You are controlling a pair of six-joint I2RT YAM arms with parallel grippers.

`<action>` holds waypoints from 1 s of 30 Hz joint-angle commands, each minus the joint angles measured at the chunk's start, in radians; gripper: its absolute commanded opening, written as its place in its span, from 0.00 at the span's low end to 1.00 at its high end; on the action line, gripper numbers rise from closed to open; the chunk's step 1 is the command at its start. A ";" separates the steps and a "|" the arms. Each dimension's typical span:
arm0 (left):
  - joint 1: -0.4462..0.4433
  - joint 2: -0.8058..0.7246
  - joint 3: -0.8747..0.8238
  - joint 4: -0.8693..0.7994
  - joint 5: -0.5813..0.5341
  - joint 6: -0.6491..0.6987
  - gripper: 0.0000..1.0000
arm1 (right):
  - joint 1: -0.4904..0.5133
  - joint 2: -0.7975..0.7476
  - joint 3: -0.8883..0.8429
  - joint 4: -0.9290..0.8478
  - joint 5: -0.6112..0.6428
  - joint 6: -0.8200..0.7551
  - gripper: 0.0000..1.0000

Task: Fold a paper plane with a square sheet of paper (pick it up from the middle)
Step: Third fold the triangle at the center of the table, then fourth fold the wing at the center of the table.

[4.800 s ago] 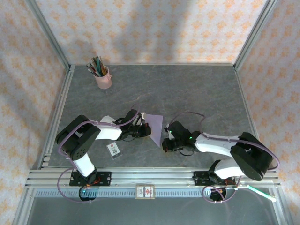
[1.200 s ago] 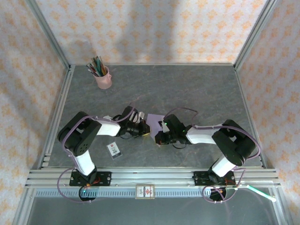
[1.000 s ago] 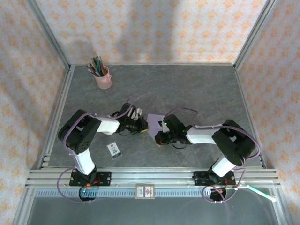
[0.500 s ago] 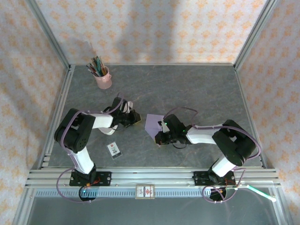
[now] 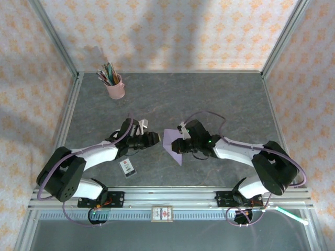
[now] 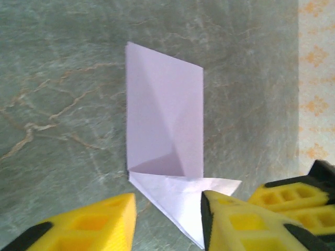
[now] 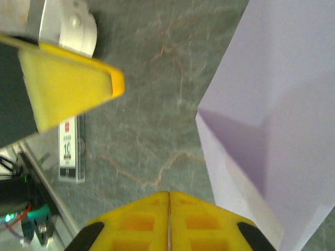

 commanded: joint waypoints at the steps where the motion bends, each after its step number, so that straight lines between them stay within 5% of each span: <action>1: -0.003 0.040 0.008 0.061 -0.024 -0.012 0.43 | -0.029 0.067 0.028 -0.006 0.085 0.033 0.04; 30: -0.066 0.312 0.169 0.032 0.032 0.010 0.46 | -0.042 0.173 -0.018 -0.053 0.182 0.016 0.00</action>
